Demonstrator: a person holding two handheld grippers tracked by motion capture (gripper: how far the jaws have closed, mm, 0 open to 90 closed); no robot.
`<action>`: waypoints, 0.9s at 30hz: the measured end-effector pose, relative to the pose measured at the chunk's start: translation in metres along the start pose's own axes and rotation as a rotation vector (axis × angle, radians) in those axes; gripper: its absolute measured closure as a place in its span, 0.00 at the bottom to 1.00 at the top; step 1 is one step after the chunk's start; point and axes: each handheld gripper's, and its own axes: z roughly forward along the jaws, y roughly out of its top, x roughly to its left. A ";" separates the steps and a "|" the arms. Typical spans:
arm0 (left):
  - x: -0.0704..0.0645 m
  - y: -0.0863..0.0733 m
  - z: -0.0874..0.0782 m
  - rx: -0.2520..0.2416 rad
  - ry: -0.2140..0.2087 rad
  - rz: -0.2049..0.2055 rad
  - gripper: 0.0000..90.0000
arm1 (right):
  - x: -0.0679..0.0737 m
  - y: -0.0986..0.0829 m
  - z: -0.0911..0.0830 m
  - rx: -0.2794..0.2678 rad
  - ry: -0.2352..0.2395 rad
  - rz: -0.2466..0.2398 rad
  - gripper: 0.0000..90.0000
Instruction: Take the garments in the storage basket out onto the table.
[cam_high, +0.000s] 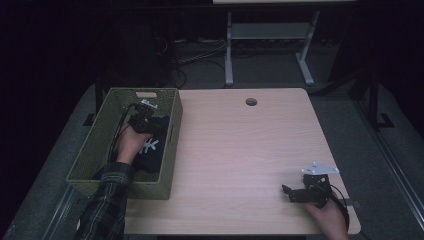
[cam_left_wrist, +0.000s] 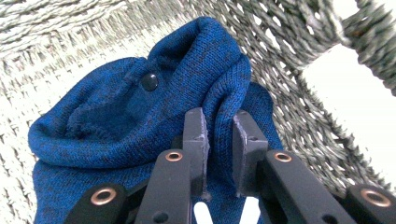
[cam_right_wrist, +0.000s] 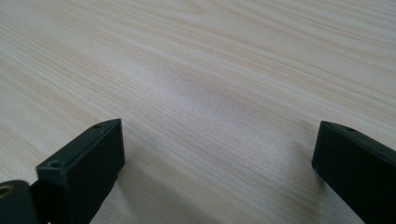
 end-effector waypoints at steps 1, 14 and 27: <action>0.000 0.000 -0.001 -0.002 0.001 0.000 0.86 | 0.000 0.000 0.000 0.000 0.000 0.000 0.02; 0.002 -0.002 -0.026 -0.076 -0.015 -0.017 0.89 | 0.000 0.000 0.000 0.000 0.000 0.000 0.02; 0.012 -0.007 -0.061 -0.172 -0.028 -0.041 0.92 | 0.000 0.000 0.000 0.000 0.000 0.000 0.02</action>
